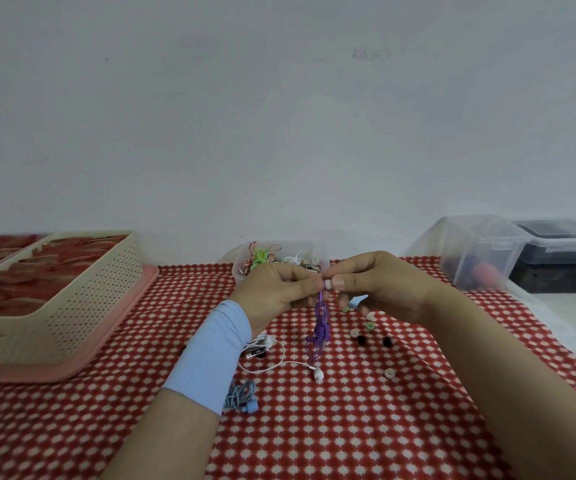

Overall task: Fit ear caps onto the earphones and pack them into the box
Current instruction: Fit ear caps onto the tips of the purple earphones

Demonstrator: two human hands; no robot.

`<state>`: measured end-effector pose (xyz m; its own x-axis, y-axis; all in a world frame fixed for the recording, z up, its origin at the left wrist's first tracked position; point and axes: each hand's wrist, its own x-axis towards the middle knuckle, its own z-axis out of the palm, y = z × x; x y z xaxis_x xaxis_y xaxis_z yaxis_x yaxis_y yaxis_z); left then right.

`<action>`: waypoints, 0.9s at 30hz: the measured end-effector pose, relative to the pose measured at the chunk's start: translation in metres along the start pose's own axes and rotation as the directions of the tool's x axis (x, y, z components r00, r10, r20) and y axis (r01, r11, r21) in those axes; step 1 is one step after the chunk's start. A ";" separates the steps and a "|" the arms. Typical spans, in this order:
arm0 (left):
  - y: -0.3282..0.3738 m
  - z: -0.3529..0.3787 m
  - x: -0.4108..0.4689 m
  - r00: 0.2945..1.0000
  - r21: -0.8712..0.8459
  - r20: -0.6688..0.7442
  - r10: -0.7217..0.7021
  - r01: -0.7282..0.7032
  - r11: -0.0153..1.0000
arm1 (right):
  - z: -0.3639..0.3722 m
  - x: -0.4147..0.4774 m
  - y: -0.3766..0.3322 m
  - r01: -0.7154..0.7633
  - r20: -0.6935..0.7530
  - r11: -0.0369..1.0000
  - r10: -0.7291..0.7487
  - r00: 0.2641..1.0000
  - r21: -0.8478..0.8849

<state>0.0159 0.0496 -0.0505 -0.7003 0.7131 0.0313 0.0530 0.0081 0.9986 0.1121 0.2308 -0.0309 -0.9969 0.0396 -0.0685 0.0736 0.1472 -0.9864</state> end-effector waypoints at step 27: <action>0.001 0.004 0.002 0.989 0.114 -0.116 0.095 -0.082 0.990 | 0.001 -0.001 -0.009 0.040 -0.150 0.977 -0.072 0.986 -0.209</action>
<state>0.0170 0.0536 -0.0498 -0.7698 0.6248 0.1308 0.1909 0.0299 0.9812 0.1122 0.2287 -0.0224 -0.9840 0.1762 0.0258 0.0386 0.3521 -0.9352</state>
